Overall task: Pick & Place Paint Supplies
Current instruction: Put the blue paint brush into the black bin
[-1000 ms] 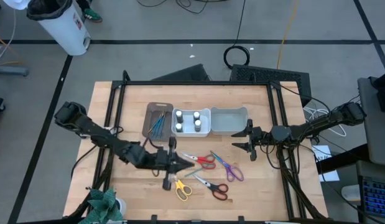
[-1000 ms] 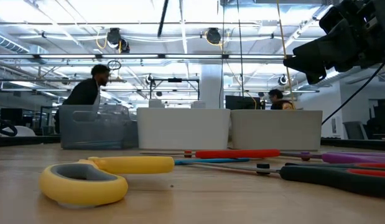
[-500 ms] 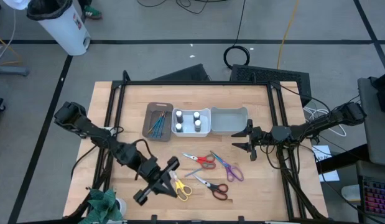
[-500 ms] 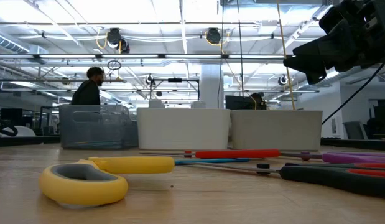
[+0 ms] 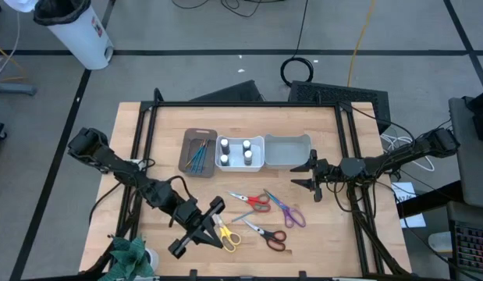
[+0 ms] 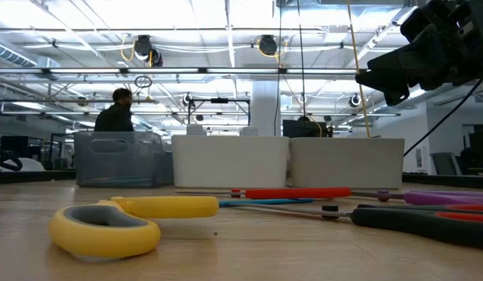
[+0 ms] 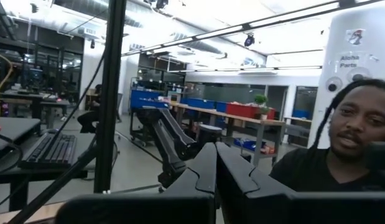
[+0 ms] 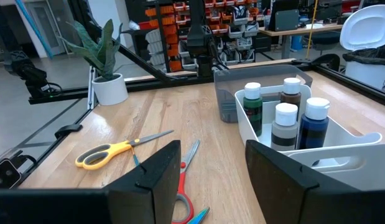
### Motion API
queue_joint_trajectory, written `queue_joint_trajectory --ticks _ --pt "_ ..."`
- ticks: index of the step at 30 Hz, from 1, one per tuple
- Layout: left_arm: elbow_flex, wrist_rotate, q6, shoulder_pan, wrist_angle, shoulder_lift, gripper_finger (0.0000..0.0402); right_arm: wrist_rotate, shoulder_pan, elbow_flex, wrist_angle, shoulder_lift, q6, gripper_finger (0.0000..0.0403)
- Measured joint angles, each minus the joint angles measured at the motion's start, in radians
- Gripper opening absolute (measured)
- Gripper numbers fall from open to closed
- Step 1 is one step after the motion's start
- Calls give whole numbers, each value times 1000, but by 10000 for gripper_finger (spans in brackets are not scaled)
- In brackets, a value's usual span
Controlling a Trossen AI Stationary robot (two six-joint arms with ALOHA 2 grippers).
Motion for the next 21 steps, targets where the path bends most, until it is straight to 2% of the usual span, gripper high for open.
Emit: queue_joint_trajectory --ticks 9,12,17,21 --pt "0 -7 22 0 -15 0 0 0 0 0 0 0 0 171" --pt "0 -41 28 0 -19 0 0 0 0 0 0 0 0 171" --pt "0 -166 88 0 -60 0 0 0 0 0 0 0 0 171" --pt "0 -327 158 -1 -79 0 0 0 0 0 0 0 0 171"
